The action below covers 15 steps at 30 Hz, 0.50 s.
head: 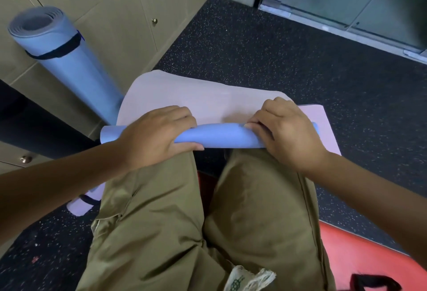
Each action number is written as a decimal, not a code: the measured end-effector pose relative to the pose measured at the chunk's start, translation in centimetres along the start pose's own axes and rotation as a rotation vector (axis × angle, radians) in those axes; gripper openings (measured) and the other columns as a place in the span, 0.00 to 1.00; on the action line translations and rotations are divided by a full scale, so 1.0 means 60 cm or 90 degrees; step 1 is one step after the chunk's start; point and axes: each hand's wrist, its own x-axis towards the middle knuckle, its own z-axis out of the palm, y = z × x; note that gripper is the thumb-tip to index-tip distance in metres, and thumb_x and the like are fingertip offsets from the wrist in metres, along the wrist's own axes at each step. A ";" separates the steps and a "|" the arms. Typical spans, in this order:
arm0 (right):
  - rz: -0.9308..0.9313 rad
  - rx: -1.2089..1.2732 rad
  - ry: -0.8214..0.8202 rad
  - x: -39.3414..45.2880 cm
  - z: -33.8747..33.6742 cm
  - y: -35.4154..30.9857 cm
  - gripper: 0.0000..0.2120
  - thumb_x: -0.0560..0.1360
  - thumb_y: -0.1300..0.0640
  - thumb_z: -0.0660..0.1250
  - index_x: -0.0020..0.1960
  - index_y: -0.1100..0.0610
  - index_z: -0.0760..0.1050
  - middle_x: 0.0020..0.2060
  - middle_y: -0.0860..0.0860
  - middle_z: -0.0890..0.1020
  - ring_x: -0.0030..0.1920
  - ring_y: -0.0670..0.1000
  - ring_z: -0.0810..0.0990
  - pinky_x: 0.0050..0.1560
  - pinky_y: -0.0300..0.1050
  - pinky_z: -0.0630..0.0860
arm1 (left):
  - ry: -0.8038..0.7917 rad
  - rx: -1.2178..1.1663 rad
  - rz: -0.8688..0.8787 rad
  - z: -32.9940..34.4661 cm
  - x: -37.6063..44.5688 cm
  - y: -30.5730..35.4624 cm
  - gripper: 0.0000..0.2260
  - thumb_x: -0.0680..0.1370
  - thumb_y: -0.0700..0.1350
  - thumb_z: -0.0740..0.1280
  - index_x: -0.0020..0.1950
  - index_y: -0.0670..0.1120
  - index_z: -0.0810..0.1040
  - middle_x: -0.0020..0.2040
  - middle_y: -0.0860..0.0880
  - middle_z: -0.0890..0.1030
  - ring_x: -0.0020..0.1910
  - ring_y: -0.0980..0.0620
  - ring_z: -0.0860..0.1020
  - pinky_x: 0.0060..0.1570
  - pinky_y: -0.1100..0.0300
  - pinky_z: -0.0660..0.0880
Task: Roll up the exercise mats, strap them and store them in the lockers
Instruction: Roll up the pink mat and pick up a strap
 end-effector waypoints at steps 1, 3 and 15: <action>-0.007 -0.015 0.010 -0.006 0.001 -0.002 0.13 0.82 0.53 0.64 0.47 0.61 0.82 0.39 0.55 0.77 0.40 0.59 0.73 0.43 0.57 0.73 | -0.012 -0.021 -0.014 -0.001 0.003 -0.002 0.23 0.79 0.65 0.64 0.51 0.45 0.80 0.45 0.51 0.78 0.42 0.47 0.76 0.41 0.50 0.74; -0.016 -0.021 -0.005 -0.017 0.001 -0.005 0.20 0.80 0.44 0.67 0.51 0.62 0.81 0.41 0.55 0.76 0.41 0.58 0.72 0.45 0.54 0.72 | -0.032 -0.059 -0.044 -0.004 0.009 -0.007 0.22 0.78 0.66 0.64 0.51 0.47 0.79 0.45 0.53 0.78 0.42 0.48 0.76 0.43 0.49 0.75; 0.088 0.112 -0.152 0.026 -0.013 0.022 0.23 0.73 0.31 0.66 0.49 0.51 0.81 0.41 0.44 0.75 0.42 0.45 0.73 0.44 0.41 0.71 | -0.049 -0.085 -0.098 -0.019 0.031 -0.025 0.23 0.74 0.70 0.65 0.51 0.52 0.80 0.46 0.58 0.77 0.44 0.56 0.75 0.46 0.54 0.74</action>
